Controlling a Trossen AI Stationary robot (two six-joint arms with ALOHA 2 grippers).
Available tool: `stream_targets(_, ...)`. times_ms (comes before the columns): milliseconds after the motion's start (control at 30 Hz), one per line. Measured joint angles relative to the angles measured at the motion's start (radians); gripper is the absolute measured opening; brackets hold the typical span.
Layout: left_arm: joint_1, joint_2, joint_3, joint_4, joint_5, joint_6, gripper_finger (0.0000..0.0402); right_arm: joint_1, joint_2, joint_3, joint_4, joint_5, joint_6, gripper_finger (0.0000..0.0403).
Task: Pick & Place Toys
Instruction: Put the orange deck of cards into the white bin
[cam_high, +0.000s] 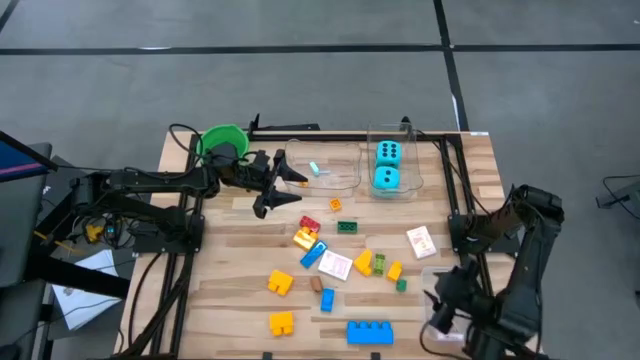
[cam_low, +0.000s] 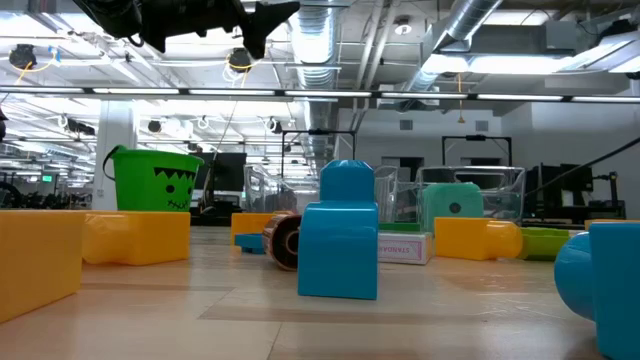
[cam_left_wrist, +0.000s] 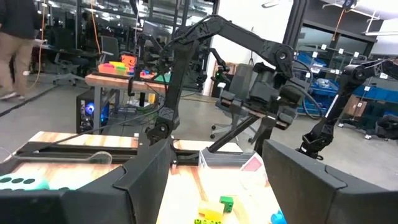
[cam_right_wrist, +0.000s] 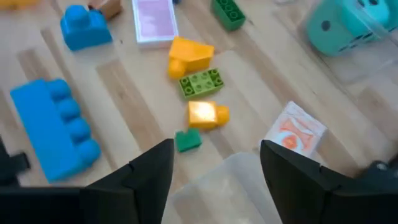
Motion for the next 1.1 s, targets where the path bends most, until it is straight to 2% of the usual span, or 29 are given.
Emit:
stream_targets(233, 0.0, 0.0, 0.0, 0.045, 0.0, -0.005, 0.025, -0.172, -0.171, -0.068, -0.005, -0.044, 0.064, 0.027)
stream_targets(567, -0.001, 0.0, 0.0, 0.025, 0.0, -0.008, 0.025, -0.448, -0.366, -0.207, 0.02, -0.176, -0.056, 0.0318)
stream_targets(833, -0.027, 0.0, 0.0, 0.009, 0.0, 0.001, 0.025, -0.622, -0.463, -0.431, 0.256, -0.275, -0.201, 0.0327)
stream_targets(1100, -0.027, 0.0, 0.0, 0.01, 0.0, 0.003, 0.025, -0.728, -0.499, -0.6, 0.375, -0.337, -0.261, 0.0327)
